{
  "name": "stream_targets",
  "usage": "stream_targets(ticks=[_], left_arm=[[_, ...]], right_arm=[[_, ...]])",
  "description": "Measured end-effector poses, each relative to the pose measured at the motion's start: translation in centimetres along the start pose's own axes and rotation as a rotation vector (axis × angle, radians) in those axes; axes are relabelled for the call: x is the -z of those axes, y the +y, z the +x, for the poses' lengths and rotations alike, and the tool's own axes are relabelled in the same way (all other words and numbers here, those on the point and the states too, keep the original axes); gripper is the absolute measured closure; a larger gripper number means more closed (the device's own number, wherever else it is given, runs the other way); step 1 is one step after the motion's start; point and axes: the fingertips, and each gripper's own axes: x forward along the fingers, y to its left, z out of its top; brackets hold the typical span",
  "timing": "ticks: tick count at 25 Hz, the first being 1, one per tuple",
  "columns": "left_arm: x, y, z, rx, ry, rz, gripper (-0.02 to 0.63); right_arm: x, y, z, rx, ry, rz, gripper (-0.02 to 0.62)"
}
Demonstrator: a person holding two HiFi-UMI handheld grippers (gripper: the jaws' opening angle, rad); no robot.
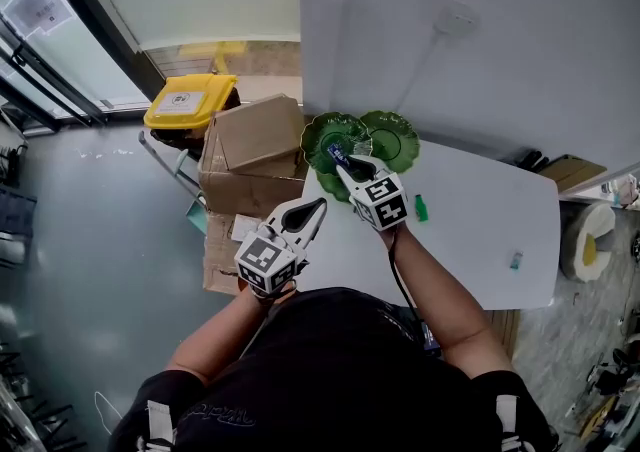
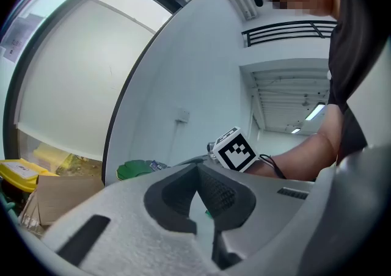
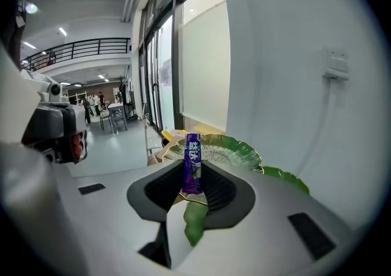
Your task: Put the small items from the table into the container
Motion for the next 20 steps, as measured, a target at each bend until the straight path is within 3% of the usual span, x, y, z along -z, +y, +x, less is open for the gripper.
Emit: stream_targets(ticks=[14,20], left_arm=[[0.0,0.0,-0.5,0.002,-0.005,0.002,0.600],[-0.3,-0.5,-0.5,0.015,-0.011,0.009,0.600]], right_arm=[[0.4,0.4,-0.2,-0.003,-0.020,0.030,0.472],[-1.6,1.0,-3.7,0.022,-0.136,0.083,0.472]])
